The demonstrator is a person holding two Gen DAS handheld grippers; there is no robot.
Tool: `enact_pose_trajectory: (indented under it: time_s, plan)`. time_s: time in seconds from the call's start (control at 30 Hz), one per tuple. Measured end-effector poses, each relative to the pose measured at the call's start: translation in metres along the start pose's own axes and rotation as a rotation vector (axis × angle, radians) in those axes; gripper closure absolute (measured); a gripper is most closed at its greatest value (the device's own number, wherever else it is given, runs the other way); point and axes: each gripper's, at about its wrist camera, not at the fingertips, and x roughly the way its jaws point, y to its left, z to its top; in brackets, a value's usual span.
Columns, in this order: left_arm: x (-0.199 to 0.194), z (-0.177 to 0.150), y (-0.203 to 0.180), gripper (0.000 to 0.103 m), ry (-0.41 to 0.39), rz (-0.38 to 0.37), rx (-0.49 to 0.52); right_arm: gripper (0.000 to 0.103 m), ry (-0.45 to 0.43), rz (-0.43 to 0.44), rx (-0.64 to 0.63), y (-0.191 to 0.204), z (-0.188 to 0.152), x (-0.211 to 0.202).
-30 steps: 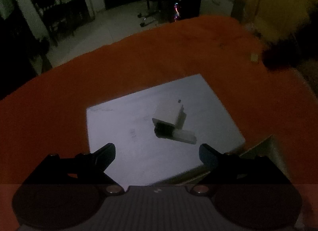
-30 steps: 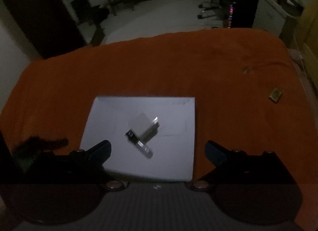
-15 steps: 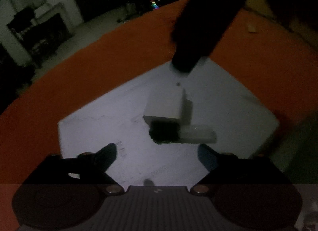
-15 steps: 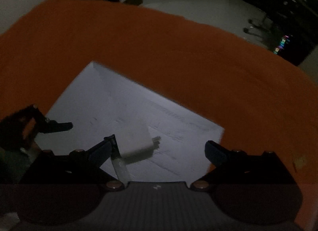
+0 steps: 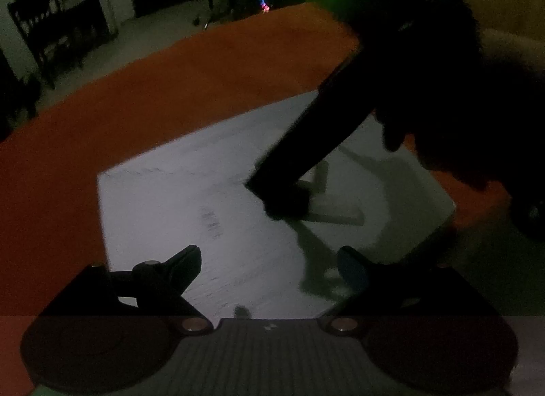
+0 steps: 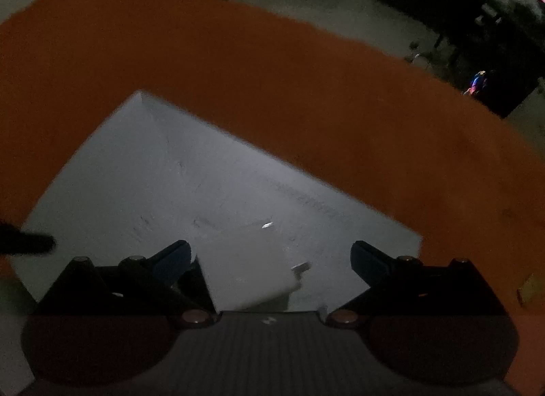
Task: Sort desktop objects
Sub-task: 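Grasp the white charger block with the right tool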
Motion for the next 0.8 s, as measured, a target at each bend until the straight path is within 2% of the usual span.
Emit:
enact_pose_trajectory:
  time_s: [0.03,0.13,0.17,0.2,0.23,0.3,0.4,0.5,0.63,0.73,0.8]
  plan:
    - [-0.003,-0.002,0.000,0.016,-0.007,0.006,0.017,0.001,0.017,0.001,-0.017,0.003,0.001,0.005]
    - [-0.007,-0.003,0.001,0.016,-0.020,-0.008,0.013,0.004,-0.006,-0.012,-0.067,0.013,-0.004,0.011]
    - [-0.007,-0.003,0.002,0.016,-0.024,-0.013,0.005,0.009,-0.004,0.003,-0.052,0.014,-0.008,0.014]
    - [-0.006,-0.002,0.003,0.015,-0.027,-0.015,-0.011,0.028,0.007,0.008,-0.038,0.014,-0.009,0.014]
    - [-0.004,-0.001,0.004,0.015,-0.031,-0.017,-0.028,0.034,0.010,0.013,-0.030,0.015,-0.011,0.015]
    - [-0.003,0.002,0.005,0.015,-0.038,-0.013,-0.062,0.037,-0.002,0.015,-0.009,0.011,-0.014,0.014]
    - [-0.005,0.007,0.004,0.015,-0.049,-0.018,-0.100,0.042,0.021,0.078,0.083,-0.006,-0.015,0.010]
    - [-0.002,0.014,0.000,0.015,-0.047,-0.014,-0.087,0.042,0.055,0.107,0.170,-0.021,-0.023,-0.001]
    - [0.005,0.024,-0.015,0.015,-0.035,-0.015,-0.076,0.042,0.099,0.062,0.261,-0.050,-0.043,-0.008]
    - [0.015,0.033,-0.030,0.015,0.002,-0.014,-0.076,0.042,0.108,0.081,0.351,-0.071,-0.060,-0.016]
    - [0.028,0.038,-0.040,0.015,0.036,0.005,-0.037,0.042,0.115,0.087,0.353,-0.074,-0.067,-0.020]
